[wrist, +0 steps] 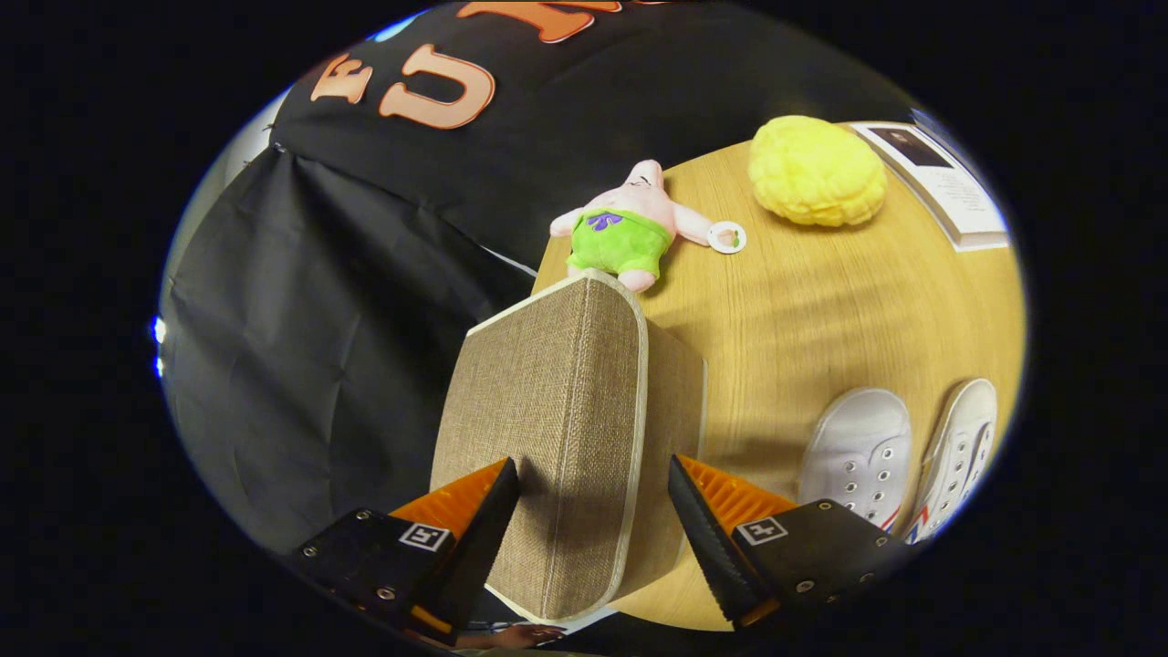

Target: Open the storage box then place both shoes into the box .Put the left shoe in first, then the right shoe, with the right side of both shoes facing outward in a uniform manner.

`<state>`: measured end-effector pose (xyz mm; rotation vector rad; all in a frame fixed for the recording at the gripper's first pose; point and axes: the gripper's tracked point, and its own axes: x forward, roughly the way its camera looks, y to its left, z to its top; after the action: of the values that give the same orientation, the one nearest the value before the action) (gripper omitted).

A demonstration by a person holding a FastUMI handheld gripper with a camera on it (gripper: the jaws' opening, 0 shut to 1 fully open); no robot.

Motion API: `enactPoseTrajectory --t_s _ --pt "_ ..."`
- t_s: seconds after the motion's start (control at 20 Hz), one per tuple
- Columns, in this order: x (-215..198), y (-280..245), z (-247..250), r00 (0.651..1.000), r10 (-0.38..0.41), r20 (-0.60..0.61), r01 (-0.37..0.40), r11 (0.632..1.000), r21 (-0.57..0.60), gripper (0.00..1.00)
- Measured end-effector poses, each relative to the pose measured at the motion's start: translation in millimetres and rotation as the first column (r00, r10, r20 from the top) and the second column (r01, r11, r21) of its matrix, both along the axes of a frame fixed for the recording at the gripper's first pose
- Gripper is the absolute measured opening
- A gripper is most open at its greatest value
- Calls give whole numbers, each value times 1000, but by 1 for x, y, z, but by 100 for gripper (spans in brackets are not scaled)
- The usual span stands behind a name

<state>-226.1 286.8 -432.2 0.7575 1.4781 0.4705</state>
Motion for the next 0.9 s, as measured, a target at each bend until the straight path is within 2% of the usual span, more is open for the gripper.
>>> enactPoseTrajectory --t_s 0.4,0.6,0.65,0.75,0.9 --pt "-2 18 -5 988 -83 -128 104 980 171 98" --pt "1 15 2 983 -110 -146 137 971 197 94" --pt "5 17 4 983 -118 -141 147 966 212 85" --pt "7 9 11 983 -123 -135 151 964 218 75" --pt "13 -2 27 983 -136 -123 162 957 241 68"
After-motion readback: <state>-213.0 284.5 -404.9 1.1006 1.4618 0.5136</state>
